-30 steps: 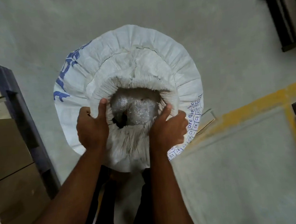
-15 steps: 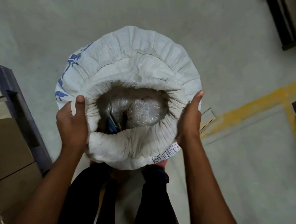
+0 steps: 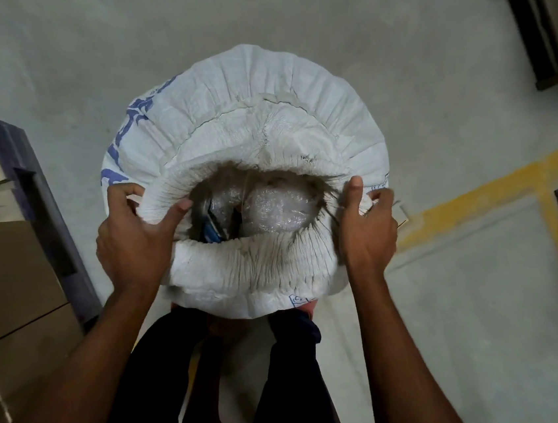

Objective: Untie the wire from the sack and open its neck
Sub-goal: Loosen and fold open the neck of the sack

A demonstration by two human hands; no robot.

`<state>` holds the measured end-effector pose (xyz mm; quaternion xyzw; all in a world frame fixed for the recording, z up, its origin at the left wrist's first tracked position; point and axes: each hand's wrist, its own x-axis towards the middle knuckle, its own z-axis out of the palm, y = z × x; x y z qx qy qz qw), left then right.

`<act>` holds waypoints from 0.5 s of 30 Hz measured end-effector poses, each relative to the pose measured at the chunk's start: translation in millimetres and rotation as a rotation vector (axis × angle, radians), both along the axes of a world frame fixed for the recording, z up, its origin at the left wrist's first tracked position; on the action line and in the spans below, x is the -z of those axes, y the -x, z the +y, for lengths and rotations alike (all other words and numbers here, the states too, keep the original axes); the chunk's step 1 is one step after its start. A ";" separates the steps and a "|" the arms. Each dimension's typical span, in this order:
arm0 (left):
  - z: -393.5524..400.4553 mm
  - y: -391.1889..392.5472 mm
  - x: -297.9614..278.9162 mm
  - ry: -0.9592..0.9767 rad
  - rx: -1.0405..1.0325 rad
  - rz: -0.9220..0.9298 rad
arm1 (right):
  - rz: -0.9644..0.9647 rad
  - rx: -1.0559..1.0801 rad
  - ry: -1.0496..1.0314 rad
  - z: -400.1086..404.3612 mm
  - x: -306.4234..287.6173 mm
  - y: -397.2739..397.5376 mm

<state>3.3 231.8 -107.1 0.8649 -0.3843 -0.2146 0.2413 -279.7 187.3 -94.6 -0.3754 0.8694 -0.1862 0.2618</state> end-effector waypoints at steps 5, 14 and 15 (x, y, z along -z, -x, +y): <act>4.6 7.6 5.3 -0.014 0.146 -0.024 | 0.069 -0.403 0.283 14.3 16.2 8.5; -20.5 1.1 25.1 0.182 1.126 -0.365 | 0.533 -1.448 0.303 -3.2 26.1 27.6; -26.7 -2.1 28.9 0.192 1.274 -0.362 | 0.518 -1.574 0.317 -6.7 25.0 26.7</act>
